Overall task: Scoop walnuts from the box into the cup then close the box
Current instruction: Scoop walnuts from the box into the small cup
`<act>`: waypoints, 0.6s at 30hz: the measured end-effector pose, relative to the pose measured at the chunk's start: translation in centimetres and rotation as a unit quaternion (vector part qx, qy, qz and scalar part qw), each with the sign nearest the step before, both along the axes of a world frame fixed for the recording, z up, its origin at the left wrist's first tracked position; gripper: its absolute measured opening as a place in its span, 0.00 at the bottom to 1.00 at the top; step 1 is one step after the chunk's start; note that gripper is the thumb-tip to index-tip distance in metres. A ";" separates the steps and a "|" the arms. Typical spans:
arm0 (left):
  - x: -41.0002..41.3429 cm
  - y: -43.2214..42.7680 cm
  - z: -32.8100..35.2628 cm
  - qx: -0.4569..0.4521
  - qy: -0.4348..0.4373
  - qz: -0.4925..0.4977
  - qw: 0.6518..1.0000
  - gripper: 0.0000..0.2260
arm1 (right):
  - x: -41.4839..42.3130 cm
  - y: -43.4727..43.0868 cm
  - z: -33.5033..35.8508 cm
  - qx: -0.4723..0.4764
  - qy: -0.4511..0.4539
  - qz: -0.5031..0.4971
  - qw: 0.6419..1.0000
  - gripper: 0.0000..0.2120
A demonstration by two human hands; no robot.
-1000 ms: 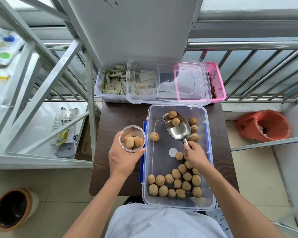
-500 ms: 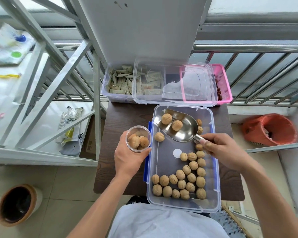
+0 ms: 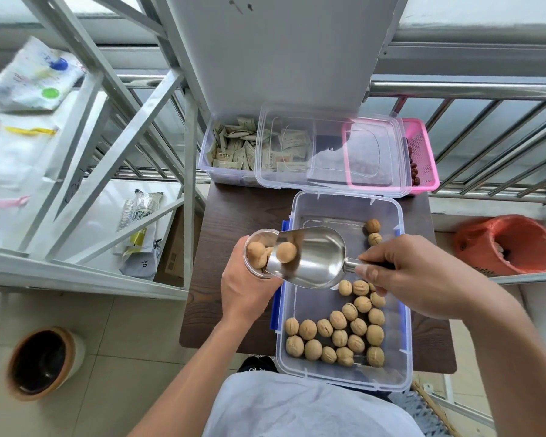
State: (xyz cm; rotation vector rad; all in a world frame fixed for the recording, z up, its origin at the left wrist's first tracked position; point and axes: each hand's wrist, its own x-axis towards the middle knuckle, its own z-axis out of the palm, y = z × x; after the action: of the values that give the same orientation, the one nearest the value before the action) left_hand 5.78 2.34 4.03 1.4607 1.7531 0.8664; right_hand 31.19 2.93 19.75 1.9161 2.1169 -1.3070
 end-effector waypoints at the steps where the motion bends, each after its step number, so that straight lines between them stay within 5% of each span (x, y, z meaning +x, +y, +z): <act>1: 0.0 0.0 -0.1 0.001 0.000 0.000 1.000 0.27 | -0.1 0.0 0.1 -0.001 -0.004 -0.002 1.000 0.20; 18: -1.1 0.1 -0.4 -0.003 -0.010 0.073 0.997 0.36 | 2.8 -0.6 -1.5 0.012 0.030 -0.154 0.988 0.21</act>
State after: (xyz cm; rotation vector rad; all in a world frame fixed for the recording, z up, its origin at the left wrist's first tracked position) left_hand 4.65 2.48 3.64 1.3293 1.8639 0.9464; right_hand 34.04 2.37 18.24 2.3157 1.9245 -1.4063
